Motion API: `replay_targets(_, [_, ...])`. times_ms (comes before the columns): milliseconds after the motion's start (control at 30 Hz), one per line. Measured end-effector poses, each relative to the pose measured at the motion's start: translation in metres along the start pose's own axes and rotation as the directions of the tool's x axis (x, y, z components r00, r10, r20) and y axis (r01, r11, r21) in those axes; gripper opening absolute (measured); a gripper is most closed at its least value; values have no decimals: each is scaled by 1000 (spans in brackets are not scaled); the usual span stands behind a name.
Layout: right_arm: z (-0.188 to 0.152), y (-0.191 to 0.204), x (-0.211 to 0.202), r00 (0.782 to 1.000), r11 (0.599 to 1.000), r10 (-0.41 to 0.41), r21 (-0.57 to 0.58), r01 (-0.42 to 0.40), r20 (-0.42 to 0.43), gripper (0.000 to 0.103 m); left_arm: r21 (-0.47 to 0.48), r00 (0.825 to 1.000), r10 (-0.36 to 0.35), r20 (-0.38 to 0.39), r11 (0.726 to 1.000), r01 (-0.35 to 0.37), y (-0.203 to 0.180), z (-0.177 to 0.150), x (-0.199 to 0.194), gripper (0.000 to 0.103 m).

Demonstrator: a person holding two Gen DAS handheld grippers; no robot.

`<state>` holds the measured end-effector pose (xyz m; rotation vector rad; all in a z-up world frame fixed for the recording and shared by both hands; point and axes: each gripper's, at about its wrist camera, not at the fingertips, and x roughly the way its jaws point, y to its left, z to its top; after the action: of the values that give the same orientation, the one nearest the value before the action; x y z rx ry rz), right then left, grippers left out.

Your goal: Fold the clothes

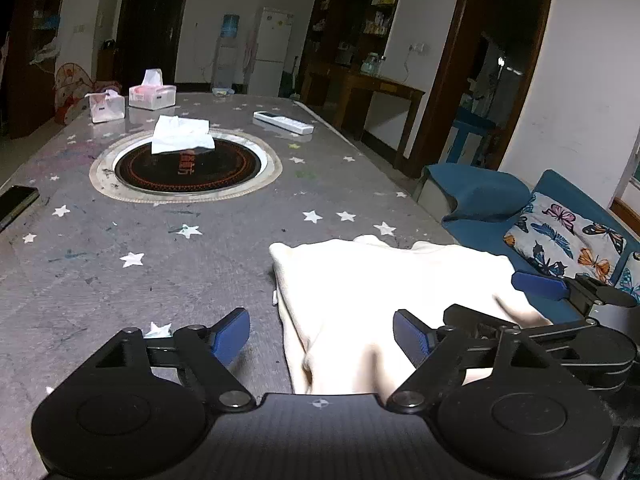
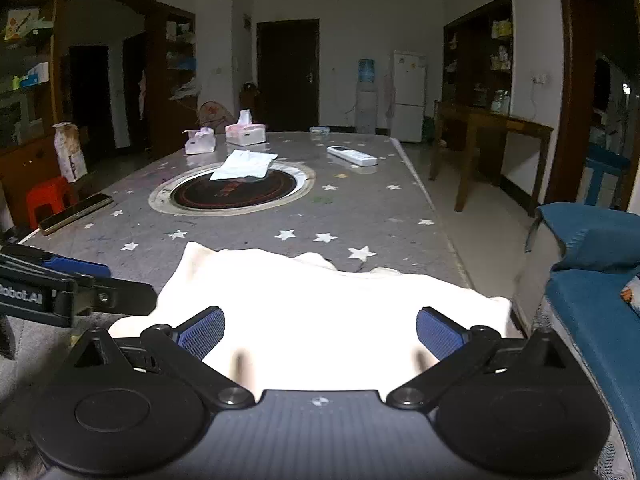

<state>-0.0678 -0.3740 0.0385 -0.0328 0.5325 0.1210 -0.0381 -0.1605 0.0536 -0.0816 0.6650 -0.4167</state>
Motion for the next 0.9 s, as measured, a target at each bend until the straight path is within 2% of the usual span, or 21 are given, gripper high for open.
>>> replay_targets(333, [-13, 4, -21, 998, 999, -49, -3, 49, 41, 103, 29, 997, -11, 70, 1000, 9, -9, -11, -26, 103])
replay_targets(567, [-20, 6, -28, 997, 998, -62, 13, 61, 38, 103, 63, 994, -23, 108, 998, 17, -15, -19, -37, 103])
replay_targets(733, [-24, 4, -33, 998, 998, -63, 23, 62, 17, 103, 73, 988, 5, 157, 997, -17, -19, -26, -45, 103])
replay_targets(900, [-28, 1, -39, 998, 996, -59, 63, 58, 19, 103, 70, 991, 12, 136, 997, -22, -20, -30, -47, 103])
